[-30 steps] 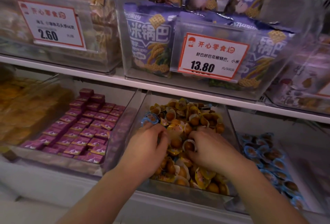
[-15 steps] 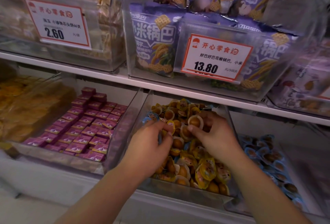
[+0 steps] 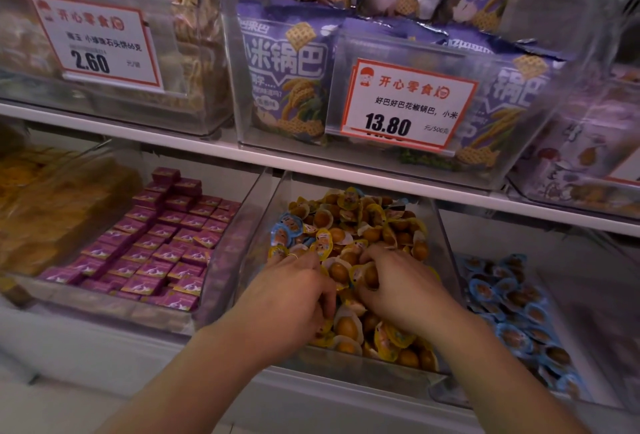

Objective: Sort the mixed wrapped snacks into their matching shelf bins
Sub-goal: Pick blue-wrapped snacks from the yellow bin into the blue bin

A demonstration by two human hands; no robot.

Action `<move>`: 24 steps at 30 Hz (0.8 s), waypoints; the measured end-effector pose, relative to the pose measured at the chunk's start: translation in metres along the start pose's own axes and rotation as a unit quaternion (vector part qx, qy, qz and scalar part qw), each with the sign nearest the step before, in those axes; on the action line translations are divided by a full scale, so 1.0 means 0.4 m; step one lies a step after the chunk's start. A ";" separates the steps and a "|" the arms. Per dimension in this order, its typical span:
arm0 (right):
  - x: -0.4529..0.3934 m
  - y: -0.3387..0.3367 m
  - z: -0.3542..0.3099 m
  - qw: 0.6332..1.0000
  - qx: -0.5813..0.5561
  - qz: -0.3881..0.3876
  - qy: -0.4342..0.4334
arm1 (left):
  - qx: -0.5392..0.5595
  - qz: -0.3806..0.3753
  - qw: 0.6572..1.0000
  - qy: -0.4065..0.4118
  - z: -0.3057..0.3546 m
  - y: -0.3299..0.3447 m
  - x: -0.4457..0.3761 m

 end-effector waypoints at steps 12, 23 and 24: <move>-0.002 -0.002 -0.007 0.999 -0.039 0.024 -0.003 | -0.035 0.023 0.993 -0.114 -0.017 0.030 -0.003; 0.018 -0.054 0.055 0.802 -0.557 0.078 0.200 | 0.255 0.187 0.920 -0.231 -0.077 -0.057 0.003; 0.018 -0.051 0.055 0.784 -0.581 0.073 0.205 | 0.308 0.213 0.891 -0.257 -0.095 -0.066 0.009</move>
Point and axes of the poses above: each hand's wrist, its own x-axis away from the middle knuckle, its own y-axis out of the palm, z = x × y, the point moved 9 cm from there along -x, towards the middle knuckle, and after that the axes turned 4 degrees about z, right-handed, at the moved point
